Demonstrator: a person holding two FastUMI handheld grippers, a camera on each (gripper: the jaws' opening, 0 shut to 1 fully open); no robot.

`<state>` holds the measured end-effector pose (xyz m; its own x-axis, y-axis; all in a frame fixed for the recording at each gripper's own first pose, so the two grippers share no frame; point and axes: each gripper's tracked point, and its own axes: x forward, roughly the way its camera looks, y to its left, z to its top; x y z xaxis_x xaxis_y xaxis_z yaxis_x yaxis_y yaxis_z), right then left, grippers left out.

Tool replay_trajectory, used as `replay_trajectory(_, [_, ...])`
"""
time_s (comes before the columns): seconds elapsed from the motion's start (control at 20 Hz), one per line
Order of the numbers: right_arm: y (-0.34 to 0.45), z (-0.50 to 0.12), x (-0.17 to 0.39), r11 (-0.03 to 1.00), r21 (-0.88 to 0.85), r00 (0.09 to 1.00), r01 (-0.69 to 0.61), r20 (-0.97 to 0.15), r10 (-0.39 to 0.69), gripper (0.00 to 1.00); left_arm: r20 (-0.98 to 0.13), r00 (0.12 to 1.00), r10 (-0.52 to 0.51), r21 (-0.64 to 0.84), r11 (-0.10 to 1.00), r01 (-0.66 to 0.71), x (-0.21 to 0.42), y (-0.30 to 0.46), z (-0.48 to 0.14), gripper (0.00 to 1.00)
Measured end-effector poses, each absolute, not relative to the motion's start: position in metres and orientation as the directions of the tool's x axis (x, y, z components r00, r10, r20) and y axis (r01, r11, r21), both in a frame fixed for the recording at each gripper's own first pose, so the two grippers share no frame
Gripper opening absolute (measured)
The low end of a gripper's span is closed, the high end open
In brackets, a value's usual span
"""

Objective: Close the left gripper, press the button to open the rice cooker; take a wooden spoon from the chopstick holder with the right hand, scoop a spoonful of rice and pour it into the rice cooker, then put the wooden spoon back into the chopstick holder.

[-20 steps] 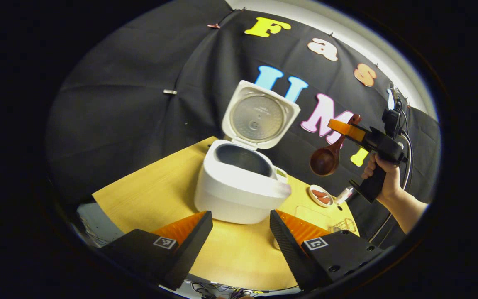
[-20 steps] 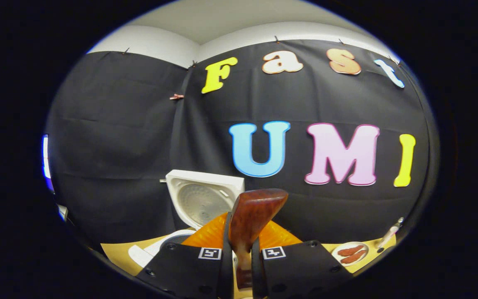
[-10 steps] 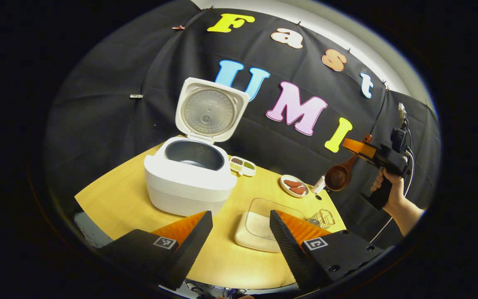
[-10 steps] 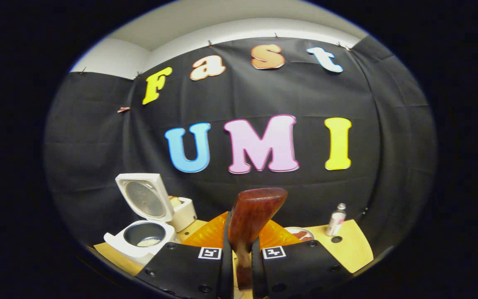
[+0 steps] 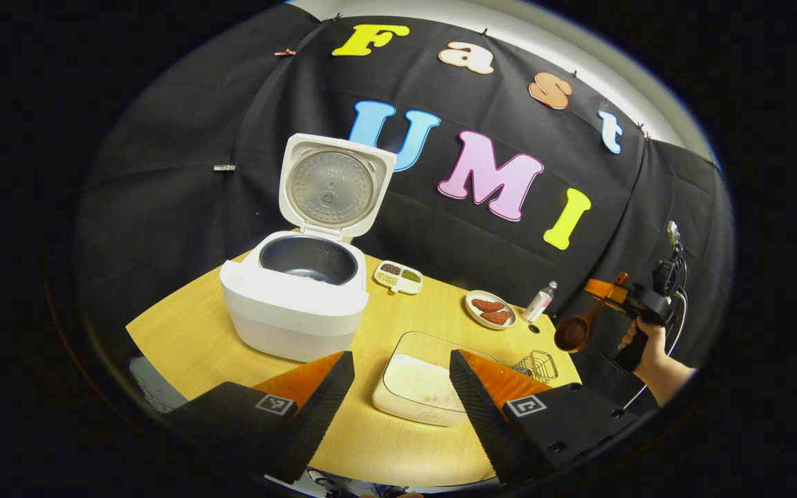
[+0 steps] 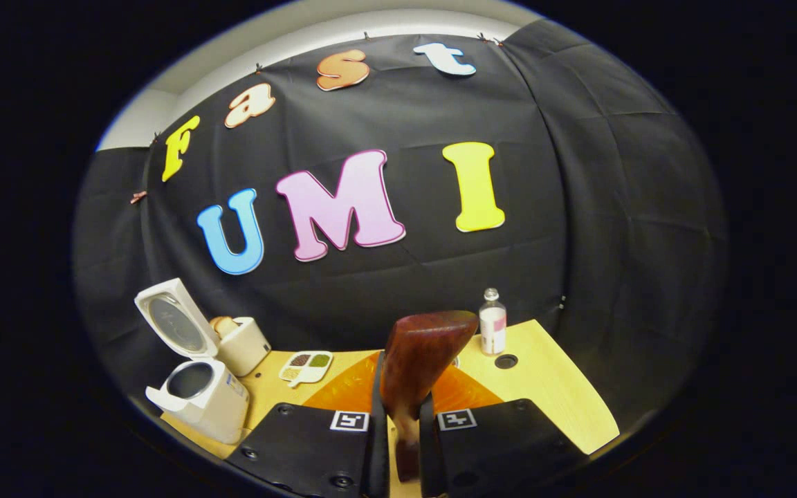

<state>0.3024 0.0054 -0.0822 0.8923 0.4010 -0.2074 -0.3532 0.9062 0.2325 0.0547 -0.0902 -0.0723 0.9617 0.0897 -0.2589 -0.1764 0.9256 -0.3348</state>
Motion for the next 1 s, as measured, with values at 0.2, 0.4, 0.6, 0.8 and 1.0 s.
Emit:
replay_trajectory(0.2, [-0.009,-0.125,0.315,0.899,0.344,0.883,-0.270,-0.284,0.374,0.21,-0.279,0.951,0.131,-0.310,0.925,-0.218,0.058,-0.093,-0.074,0.95])
replay_trajectory(0.4, [-0.024,-0.167,0.321,0.907,0.368,0.878,-0.202,-0.343,0.335,0.21,-0.293,0.944,0.153,-0.288,0.927,-0.240,0.062,-0.098,-0.074,0.95])
replay_trajectory(0.6, [-0.022,-0.196,0.317,0.906,0.381,0.859,-0.184,-0.386,0.337,0.21,-0.306,0.937,0.167,-0.271,0.928,-0.254,0.071,-0.099,-0.076,0.95])
replay_trajectory(0.8, [-0.018,-0.227,0.312,0.902,0.416,0.845,-0.112,-0.438,0.307,0.21,-0.295,0.941,0.167,-0.298,0.920,-0.256,0.080,-0.100,-0.067,0.95])
replay_trajectory(1.0, [-0.026,-0.236,0.312,0.888,0.458,0.840,-0.043,-0.464,0.280,0.24,-0.284,0.944,0.167,-0.251,0.937,-0.242,0.087,-0.092,-0.058,0.97])
